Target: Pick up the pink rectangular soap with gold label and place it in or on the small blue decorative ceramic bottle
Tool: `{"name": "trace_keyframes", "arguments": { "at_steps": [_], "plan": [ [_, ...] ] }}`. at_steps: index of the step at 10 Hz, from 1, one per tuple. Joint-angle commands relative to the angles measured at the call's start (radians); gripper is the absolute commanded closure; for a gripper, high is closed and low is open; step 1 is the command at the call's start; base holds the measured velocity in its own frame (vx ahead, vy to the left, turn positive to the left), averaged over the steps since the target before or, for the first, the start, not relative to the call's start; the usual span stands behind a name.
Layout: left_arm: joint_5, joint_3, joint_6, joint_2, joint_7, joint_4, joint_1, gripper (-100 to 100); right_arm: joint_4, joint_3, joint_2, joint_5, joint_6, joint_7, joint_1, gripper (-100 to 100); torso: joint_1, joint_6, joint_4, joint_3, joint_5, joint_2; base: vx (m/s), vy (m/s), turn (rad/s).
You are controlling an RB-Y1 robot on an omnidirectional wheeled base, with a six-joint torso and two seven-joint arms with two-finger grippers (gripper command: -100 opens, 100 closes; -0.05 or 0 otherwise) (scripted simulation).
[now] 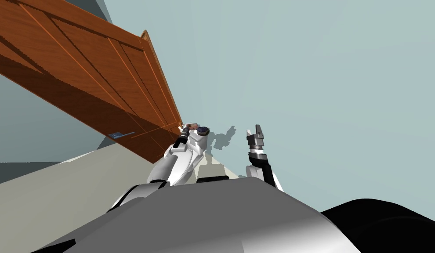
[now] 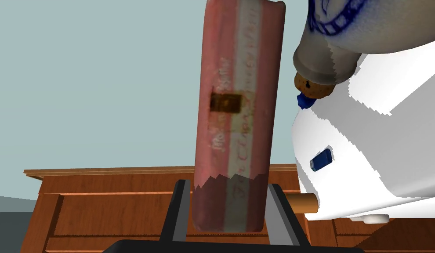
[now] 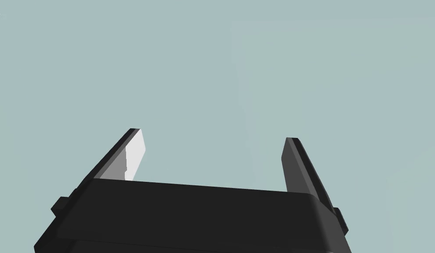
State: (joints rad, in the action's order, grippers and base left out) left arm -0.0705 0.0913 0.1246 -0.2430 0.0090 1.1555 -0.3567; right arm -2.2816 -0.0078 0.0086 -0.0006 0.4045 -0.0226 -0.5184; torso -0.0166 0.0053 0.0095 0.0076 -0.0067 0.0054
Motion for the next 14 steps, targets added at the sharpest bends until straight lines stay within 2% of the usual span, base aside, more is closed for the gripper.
{"name": "trace_keyframes", "arguments": {
  "at_steps": [1, 6, 7, 8, 12, 13, 14],
  "plan": [
    [0.0, -0.002, -0.044, 0.01, 0.01, -0.003, -0.034, 100, 0.0, 0.0, 0.0, 0.0, 0.0, 0.0, 0.0, 0, 0.0, 0.0, 0.0, 0.0, 0.0, 0.0, 0.036, -0.098, 0.035],
    [0.003, -0.006, -0.147, 0.044, 0.027, -0.016, -0.121, 100, 0.0, 0.0, 0.0, 0.0, 0.0, 0.0, 0.0, 0, 0.001, 0.0, 0.001, 0.001, 0.0, 0.001, 0.035, -0.105, 0.028],
    [0.003, -0.006, -0.137, 0.041, 0.024, -0.009, -0.108, 100, 0.0, 0.0, 0.0, 0.0, 0.0, 0.0, 0.0, 0, 0.001, 0.0, 0.001, 0.001, -0.001, 0.0, 0.027, -0.047, 0.0],
    [0.002, -0.006, -0.14, 0.042, 0.025, -0.01, -0.111, -100, 0.0, 0.0, 0.0, 0.0, 0.0, 0.0, 0.0, 0, 0.004, -0.001, 0.001, 0.002, 0.0, 0.002, 0.005, -0.01, -0.004],
    [0.002, -0.006, -0.14, 0.042, 0.025, -0.01, -0.111, -100, 0.0, 0.0, 0.0, 0.0, 0.0, 0.0, 0.0, 0, 0.008, -0.002, 0.002, 0.003, 0.001, 0.004, 0.0, 0.0, 0.0],
    [0.002, -0.006, -0.14, 0.042, 0.025, -0.01, -0.111, 0, 0.0, 0.0, 0.0, 0.0, 0.0, 0.0, 0.0, 0, 0.009, -0.002, 0.002, 0.003, 0.001, 0.005, 0.0, 0.0, 0.0],
    [0.003, -0.01, -0.161, 0.032, 0.038, 0.019, -0.099, -100, 0.0, 0.0, 0.0, 0.0, 0.0, 0.0, 0.0, 0, 0.009, -0.002, 0.002, 0.003, 0.001, 0.005, 0.013, -0.005, -0.006]
  ]
}}
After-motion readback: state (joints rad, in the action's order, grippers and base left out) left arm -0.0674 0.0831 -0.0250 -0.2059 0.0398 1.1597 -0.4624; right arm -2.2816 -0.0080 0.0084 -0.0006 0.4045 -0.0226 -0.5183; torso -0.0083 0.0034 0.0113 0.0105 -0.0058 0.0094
